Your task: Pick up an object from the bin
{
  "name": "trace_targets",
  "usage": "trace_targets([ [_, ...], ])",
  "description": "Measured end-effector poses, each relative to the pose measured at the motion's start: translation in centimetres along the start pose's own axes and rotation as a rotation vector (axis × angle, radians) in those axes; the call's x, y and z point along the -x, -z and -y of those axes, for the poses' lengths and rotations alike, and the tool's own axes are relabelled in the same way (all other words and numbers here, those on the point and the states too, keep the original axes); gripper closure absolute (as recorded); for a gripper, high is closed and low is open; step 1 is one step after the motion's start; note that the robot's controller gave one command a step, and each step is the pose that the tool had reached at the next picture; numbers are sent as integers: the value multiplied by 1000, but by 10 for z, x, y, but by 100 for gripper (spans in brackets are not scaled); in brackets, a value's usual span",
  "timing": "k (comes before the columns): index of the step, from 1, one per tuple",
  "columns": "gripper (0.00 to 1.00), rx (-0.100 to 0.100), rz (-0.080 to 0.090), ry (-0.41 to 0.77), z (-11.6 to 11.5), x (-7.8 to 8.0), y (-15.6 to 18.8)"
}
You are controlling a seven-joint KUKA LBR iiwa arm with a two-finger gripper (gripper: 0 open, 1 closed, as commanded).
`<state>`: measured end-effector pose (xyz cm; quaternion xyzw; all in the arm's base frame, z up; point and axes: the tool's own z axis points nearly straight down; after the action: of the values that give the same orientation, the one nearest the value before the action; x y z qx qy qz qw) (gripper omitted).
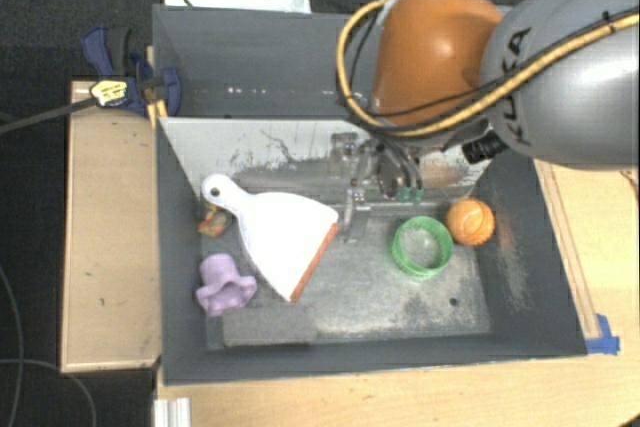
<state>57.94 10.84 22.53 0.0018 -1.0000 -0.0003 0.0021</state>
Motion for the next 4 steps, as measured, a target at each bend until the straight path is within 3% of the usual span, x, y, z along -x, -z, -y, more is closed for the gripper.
trace_targets([
  [1, 0, 1, 8, -2, 1, 1, 5],
  [2, 0, 0, 11, 107, 6, -11, -30],
  [3, 0, 1, 9, 5, -29, -18, -86],
  [4, 0, 0, 4, -5, -37, -50, -102],
])
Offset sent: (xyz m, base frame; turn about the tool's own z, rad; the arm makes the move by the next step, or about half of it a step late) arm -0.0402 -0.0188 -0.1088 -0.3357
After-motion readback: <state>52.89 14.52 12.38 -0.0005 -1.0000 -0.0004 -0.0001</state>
